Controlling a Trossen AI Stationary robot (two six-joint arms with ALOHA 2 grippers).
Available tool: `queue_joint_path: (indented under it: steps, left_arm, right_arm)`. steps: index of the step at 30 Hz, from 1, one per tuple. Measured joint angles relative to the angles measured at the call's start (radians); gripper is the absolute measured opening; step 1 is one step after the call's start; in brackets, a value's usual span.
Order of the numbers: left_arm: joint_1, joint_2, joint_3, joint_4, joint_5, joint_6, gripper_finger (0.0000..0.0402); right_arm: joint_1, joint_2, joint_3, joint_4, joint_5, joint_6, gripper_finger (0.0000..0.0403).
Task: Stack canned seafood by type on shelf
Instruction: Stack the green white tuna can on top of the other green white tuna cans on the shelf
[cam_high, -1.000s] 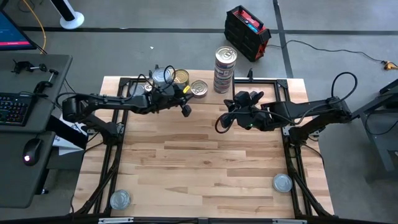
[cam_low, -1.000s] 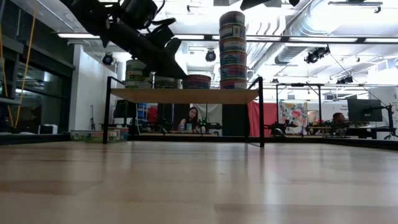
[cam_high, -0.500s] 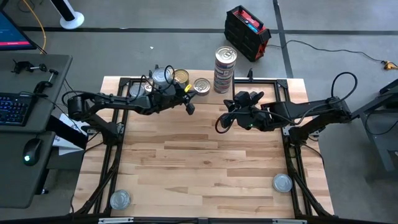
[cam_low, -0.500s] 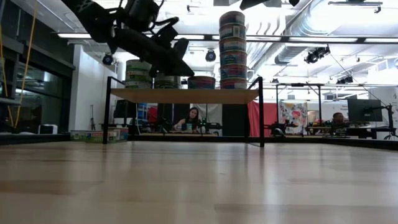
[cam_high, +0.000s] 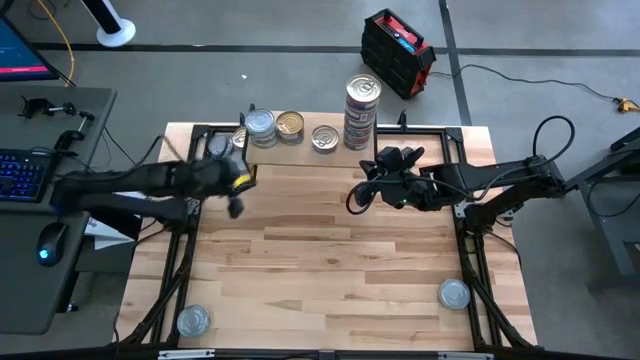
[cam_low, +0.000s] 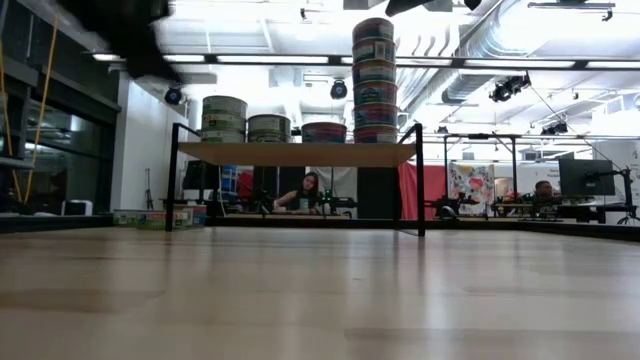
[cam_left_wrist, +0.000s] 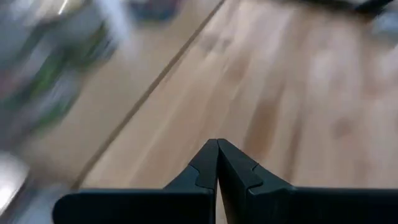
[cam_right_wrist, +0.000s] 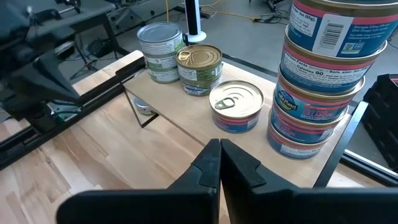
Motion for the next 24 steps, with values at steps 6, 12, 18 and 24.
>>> queue_joint_path:
  steps: [6,12,18,24]
  left_arm:
    - [-0.065,-0.164,-0.137,-0.148,-0.312,-0.213,0.0]
    - [-0.018,-0.029,-0.149,-0.173,-0.416,-0.48,0.0]
    - [0.003,0.106,-0.163,-0.186,-0.618,-0.844,0.0]
    - [0.042,0.222,-0.212,-0.148,-0.758,-0.997,0.0]
  right_arm:
    - [-0.006,0.001,0.0,0.0,0.0,-0.002,0.0]
    - [-0.011,0.001,0.0,0.0,0.001,0.0,0.0]
    - [-0.011,0.001,0.0,0.0,0.0,0.006,0.0]
    - [-0.01,0.001,0.0,0.001,-0.022,0.026,0.0]
